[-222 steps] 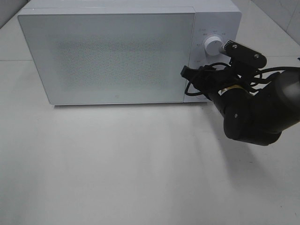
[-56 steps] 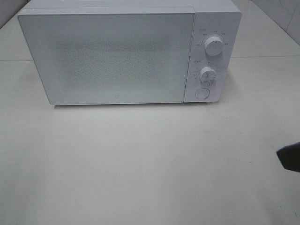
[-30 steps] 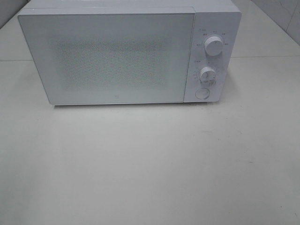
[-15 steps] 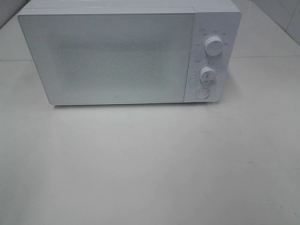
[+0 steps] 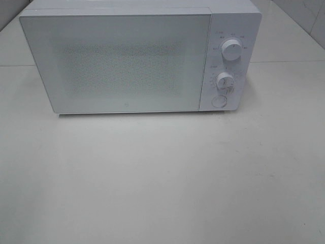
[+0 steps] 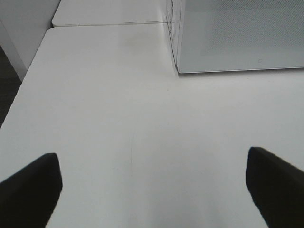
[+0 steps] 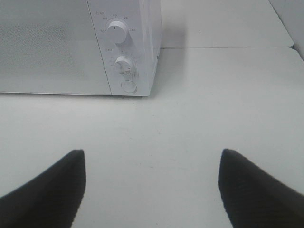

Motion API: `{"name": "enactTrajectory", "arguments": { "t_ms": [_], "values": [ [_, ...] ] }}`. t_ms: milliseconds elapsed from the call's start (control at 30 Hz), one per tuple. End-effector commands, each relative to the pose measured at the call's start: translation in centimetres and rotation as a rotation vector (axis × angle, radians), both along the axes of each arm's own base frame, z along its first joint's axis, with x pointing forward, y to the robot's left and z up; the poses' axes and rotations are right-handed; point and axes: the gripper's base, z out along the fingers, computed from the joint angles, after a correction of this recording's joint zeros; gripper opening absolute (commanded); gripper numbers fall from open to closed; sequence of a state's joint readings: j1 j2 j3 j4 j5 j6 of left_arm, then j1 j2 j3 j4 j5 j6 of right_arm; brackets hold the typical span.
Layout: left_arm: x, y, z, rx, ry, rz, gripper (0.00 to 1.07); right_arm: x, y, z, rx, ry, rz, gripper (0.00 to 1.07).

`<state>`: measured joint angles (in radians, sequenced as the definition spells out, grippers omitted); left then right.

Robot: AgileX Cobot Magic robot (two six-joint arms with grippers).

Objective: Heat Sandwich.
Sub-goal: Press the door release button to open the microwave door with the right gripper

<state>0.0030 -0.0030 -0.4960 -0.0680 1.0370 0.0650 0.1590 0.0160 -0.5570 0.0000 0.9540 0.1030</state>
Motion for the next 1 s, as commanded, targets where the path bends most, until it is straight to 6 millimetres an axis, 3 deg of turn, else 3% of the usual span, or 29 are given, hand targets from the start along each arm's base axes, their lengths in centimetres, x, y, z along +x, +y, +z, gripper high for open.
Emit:
{"name": "enactTrajectory", "arguments": {
  "t_ms": [33, 467, 1000],
  "values": [
    [-0.3, 0.0, 0.0, -0.003, -0.032, 0.003, 1.0, 1.1, 0.2, 0.6, -0.011, 0.006, -0.002, 0.76],
    [-0.3, 0.0, 0.0, -0.003, -0.032, 0.003, 1.0, 6.8, 1.0, 2.1, -0.007, -0.021, -0.003, 0.76],
    [-0.3, 0.0, 0.0, -0.003, -0.032, 0.003, 1.0, 13.7, 2.1, 1.6, -0.01, 0.0, -0.002, 0.76]
  ]
}}
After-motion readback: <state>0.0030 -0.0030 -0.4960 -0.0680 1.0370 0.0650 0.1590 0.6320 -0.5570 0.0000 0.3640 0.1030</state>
